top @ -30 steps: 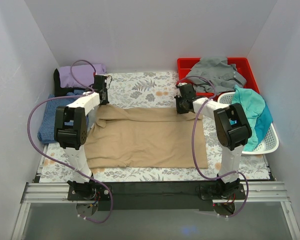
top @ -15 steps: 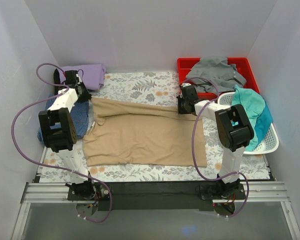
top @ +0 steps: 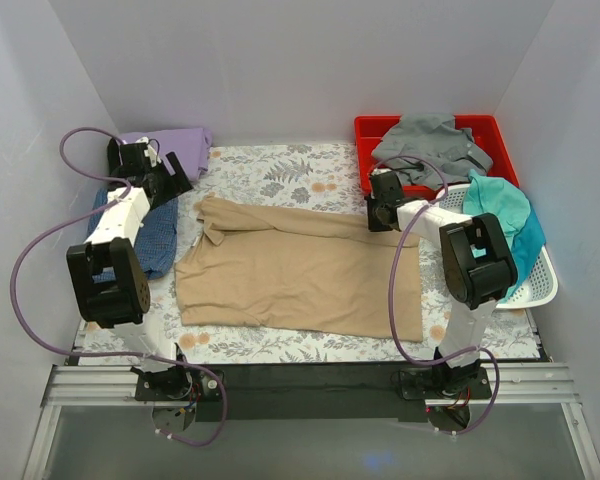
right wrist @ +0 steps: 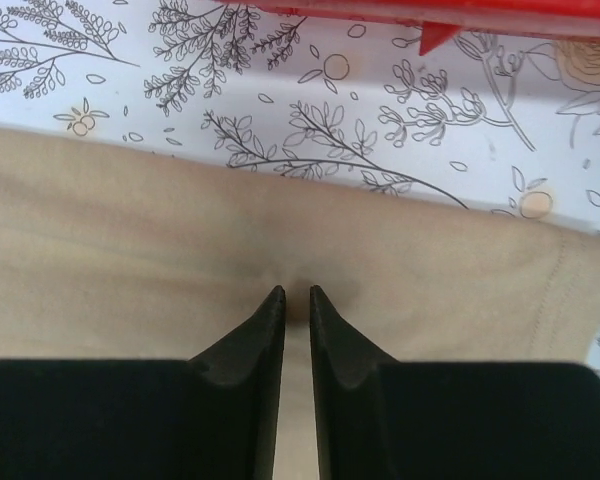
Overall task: Fold and stack the t-shirts
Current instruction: Fold the tshirt
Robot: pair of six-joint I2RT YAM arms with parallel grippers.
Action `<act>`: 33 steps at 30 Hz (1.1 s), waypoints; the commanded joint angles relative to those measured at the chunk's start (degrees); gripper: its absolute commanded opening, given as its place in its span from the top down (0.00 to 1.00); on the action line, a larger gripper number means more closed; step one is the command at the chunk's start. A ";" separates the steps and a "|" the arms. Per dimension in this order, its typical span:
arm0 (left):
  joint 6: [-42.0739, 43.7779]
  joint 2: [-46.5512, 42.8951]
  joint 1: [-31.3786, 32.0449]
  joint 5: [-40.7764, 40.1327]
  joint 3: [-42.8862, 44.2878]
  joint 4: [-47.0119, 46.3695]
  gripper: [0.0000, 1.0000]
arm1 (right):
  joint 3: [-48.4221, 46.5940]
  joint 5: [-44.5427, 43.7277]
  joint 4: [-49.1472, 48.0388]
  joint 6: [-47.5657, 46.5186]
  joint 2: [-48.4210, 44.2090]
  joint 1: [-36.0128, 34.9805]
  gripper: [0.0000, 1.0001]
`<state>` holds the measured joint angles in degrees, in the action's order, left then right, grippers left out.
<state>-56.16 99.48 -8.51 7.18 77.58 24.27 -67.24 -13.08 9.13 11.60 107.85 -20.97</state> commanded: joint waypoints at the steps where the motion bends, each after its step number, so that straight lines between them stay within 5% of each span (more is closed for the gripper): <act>1: 1.31 -5.35 1.82 6.61 -2.87 -3.35 0.20 | -0.34 1.13 3.00 -2.54 -5.80 -0.03 0.78; 9: -0.08 -6.40 7.72 7.68 -10.50 -1.15 0.22 | -3.50 12.28 4.85 -4.65 -10.12 -2.22 0.76; 19: -2.37 -20.98 16.85 -11.54 -27.46 -8.35 0.23 | -5.09 15.63 4.85 -2.63 -8.89 -8.65 0.75; 25: -2.55 -24.07 17.92 -22.10 -29.24 -12.67 0.21 | -3.69 16.33 4.76 -2.28 -9.33 -8.82 0.75; 33: -0.53 -18.45 18.09 -24.05 -28.54 -15.04 0.25 | -2.89 16.77 4.59 -1.75 -9.24 -8.74 0.75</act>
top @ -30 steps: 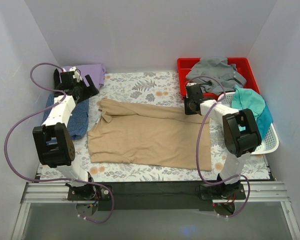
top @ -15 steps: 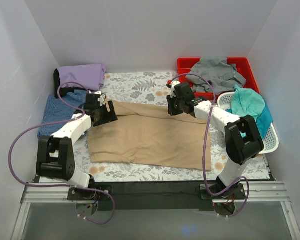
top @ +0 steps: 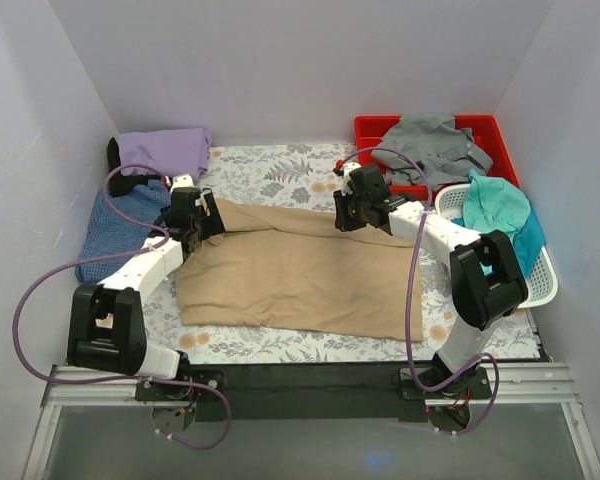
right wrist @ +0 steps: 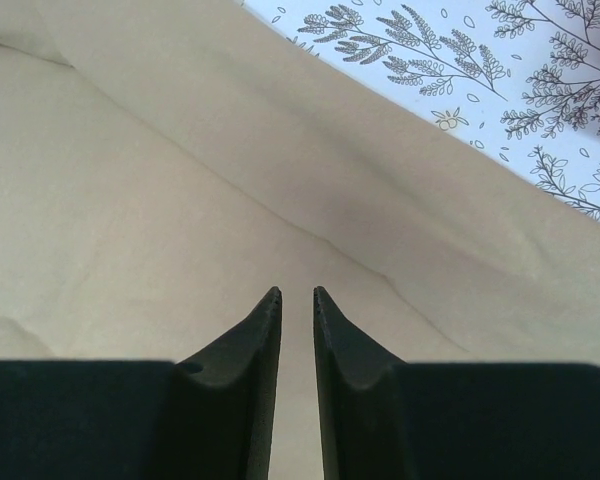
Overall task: Fold and stack the t-shirts
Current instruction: Fold the tshirt
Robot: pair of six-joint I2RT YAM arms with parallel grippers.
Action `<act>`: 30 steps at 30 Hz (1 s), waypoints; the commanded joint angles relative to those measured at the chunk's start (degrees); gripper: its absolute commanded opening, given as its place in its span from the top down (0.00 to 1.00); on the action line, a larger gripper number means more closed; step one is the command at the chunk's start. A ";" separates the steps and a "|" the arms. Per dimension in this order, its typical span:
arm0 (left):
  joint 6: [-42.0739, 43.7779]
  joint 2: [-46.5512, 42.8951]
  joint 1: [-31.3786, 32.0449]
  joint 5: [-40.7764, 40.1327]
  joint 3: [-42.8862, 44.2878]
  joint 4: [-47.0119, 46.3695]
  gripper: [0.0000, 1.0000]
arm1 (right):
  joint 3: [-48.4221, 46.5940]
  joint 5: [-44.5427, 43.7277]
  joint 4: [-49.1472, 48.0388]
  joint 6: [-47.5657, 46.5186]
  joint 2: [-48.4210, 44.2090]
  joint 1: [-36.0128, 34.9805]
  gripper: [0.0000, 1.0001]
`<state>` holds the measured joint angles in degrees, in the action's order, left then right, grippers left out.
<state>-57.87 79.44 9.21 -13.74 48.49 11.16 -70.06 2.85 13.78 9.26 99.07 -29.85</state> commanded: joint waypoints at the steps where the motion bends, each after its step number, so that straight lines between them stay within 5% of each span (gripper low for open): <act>1: 1.35 2.03 0.37 -3.49 0.55 -2.36 0.25 | -0.07 0.93 -0.07 0.41 -0.37 0.14 0.75; 12: 2.85 9.85 0.54 -1.73 1.70 -8.52 0.33 | 1.07 0.49 -0.25 0.50 1.13 0.14 0.75; 16: 2.76 9.86 0.72 -1.03 1.70 -8.78 0.52 | 1.86 0.05 -0.51 0.59 1.74 0.14 0.75; 17: 2.85 9.60 0.81 -0.85 1.61 -8.87 0.66 | 2.03 0.05 -0.60 0.67 1.83 0.14 0.75; 21: 4.08 8.11 0.81 -1.11 1.70 -8.79 0.94 | 2.74 0.14 -0.60 1.11 2.27 0.14 0.76; 30: 7.67 2.57 0.81 3.53 9.07 -0.53 1.00 | 3.79 -0.22 -0.69 1.11 1.66 0.05 0.76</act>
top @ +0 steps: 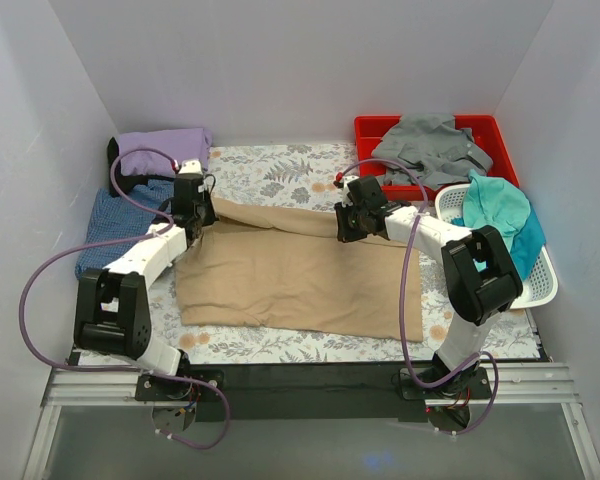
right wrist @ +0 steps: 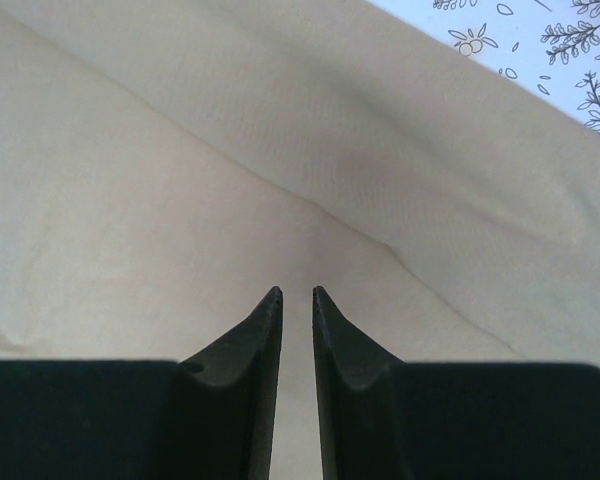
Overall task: Fold and stack the t-shirts
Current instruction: Fold the tshirt
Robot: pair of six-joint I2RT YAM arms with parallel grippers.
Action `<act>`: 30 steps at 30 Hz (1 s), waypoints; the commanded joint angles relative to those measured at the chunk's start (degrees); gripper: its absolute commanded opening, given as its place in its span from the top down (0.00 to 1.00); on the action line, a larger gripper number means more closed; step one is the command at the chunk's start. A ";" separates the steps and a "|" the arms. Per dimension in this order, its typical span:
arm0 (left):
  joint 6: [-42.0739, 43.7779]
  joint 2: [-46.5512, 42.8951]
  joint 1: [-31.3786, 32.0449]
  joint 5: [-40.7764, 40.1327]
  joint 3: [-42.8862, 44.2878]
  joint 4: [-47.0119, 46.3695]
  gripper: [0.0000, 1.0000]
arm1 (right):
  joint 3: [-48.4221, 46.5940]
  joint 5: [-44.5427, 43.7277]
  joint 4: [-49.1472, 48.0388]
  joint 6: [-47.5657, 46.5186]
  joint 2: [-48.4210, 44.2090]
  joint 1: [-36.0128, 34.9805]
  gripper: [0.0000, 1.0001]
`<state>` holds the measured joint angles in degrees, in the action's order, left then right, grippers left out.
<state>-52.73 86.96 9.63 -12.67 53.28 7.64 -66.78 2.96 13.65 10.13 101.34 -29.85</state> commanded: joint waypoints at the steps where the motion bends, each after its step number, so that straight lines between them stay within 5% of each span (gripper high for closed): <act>1: 2.81 -5.74 0.48 3.08 5.34 4.04 0.99 | 0.60 -0.15 -0.55 0.33 -0.62 0.14 0.76; 14: 5.81 0.31 2.94 6.97 10.88 28.54 0.93 | 1.13 0.90 -0.47 0.77 -1.23 0.05 0.76; 22: 2.10 -0.04 4.00 6.42 11.14 29.01 1.00 | 1.04 0.99 -0.47 0.77 -0.27 0.14 0.77; 30: 2.90 4.18 2.86 5.81 25.89 36.12 1.00 | 1.48 1.61 -0.47 0.94 0.00 0.05 0.77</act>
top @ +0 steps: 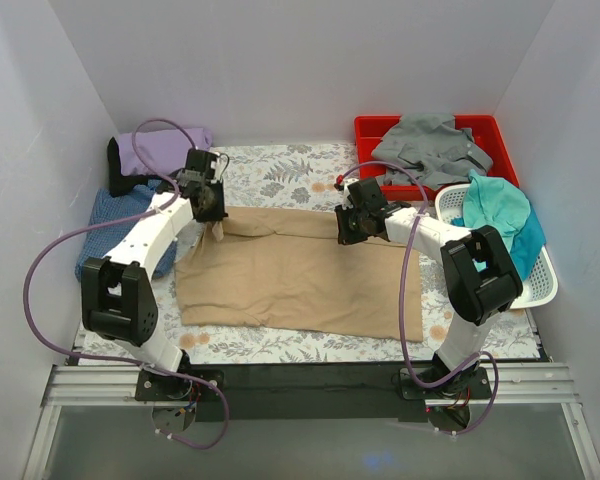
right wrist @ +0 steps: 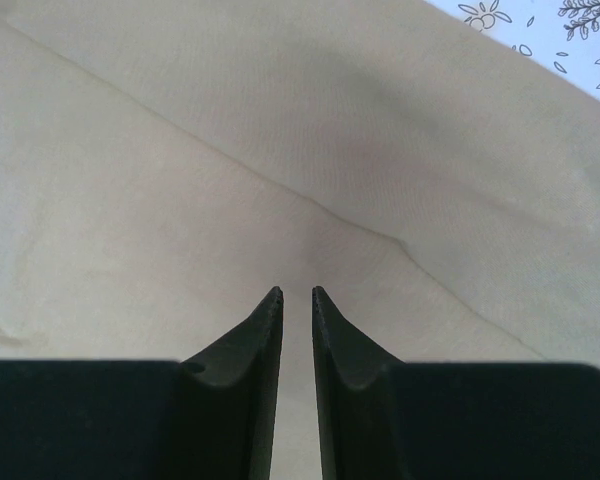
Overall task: Fold and stack the t-shirts
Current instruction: Fold the tshirt
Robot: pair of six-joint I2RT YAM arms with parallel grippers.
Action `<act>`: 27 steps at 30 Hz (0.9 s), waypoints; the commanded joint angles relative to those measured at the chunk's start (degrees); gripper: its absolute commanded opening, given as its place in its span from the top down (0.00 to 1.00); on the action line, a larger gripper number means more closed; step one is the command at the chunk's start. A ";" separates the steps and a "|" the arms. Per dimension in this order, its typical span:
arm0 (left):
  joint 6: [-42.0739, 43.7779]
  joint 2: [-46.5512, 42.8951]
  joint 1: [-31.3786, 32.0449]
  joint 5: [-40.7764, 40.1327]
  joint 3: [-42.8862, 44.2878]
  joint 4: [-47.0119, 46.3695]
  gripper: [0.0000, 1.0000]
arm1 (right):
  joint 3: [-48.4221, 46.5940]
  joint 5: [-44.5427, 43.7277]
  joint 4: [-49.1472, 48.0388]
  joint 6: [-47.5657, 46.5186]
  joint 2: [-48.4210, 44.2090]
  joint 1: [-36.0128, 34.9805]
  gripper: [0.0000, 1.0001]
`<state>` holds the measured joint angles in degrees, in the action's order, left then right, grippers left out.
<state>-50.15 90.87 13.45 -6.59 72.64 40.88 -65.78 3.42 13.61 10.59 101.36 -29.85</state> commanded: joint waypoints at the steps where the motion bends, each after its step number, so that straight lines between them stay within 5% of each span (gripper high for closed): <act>1: 0.14 0.88 -1.67 2.43 8.72 3.76 1.00 | 0.56 1.24 -0.34 0.40 -0.02 0.14 0.77; 6: 1.46 5.62 -3.61 10.10 17.62 12.54 1.00 | 1.18 1.06 -0.42 0.48 -0.72 0.14 0.77; 18: -1.97 3.09 -3.78 20.82 17.97 18.45 1.00 | 0.48 5.25 -1.38 -0.22 0.24 0.14 0.77; 22: -1.53 3.70 -3.78 19.60 18.59 17.31 1.00 | 0.39 17.74 -7.27 0.30 1.12 -0.47 0.74; 27: -3.11 3.53 -3.78 18.19 16.66 12.65 1.00 | 3.45 27.40 -27.16 10.99 2.87 -3.11 0.67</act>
<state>-52.14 97.08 9.56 11.35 89.32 56.82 -64.20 20.16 2.83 14.09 102.94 -31.20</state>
